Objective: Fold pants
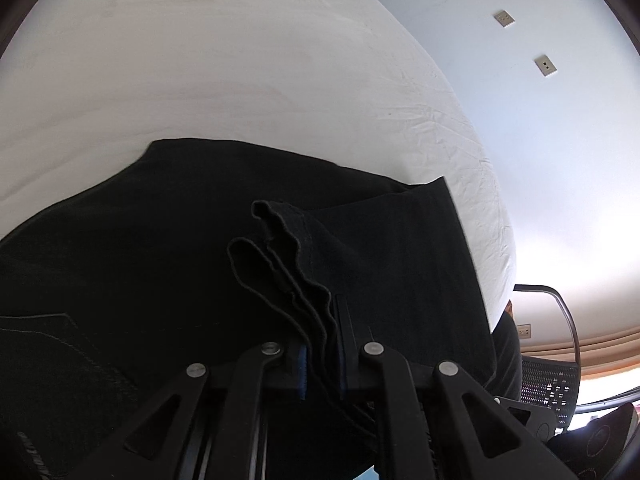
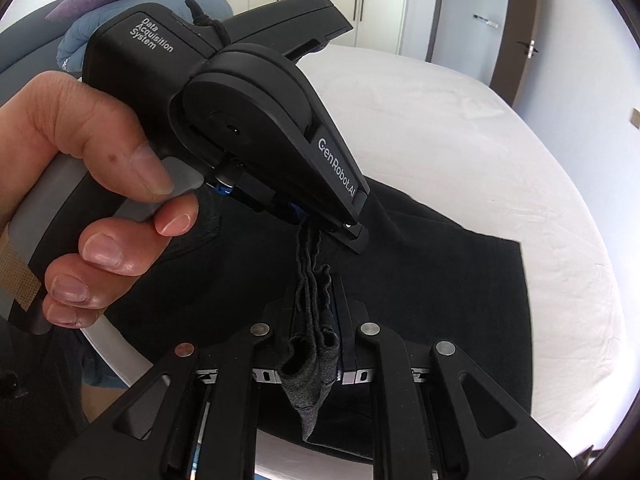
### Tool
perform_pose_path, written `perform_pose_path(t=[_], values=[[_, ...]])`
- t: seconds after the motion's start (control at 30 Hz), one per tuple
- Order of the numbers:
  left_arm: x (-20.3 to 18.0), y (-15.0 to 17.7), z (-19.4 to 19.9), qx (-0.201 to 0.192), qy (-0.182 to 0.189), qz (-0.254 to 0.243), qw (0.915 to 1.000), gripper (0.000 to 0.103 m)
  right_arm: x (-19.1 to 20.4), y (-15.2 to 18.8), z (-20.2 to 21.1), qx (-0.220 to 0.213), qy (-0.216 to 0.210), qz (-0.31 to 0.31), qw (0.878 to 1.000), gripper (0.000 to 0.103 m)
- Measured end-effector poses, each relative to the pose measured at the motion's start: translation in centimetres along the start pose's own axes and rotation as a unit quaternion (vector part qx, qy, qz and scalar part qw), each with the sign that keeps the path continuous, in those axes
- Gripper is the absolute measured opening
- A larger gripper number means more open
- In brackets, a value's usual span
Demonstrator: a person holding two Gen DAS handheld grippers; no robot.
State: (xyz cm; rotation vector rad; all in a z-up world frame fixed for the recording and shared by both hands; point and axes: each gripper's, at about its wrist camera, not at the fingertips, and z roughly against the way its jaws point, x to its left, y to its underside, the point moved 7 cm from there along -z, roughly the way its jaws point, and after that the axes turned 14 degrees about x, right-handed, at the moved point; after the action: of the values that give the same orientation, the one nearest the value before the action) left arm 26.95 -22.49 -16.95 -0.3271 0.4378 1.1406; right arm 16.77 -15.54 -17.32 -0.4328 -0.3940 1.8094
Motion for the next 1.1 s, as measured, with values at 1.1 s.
perform_pose_path(t=[1.1], values=[[4.1, 1.8, -1.5, -0.016, -0.034, 0.025, 0.999, 0.041, 1.2, 1.4, -7.2, 0.102, -0.077, 0.007, 0.992, 0.025]])
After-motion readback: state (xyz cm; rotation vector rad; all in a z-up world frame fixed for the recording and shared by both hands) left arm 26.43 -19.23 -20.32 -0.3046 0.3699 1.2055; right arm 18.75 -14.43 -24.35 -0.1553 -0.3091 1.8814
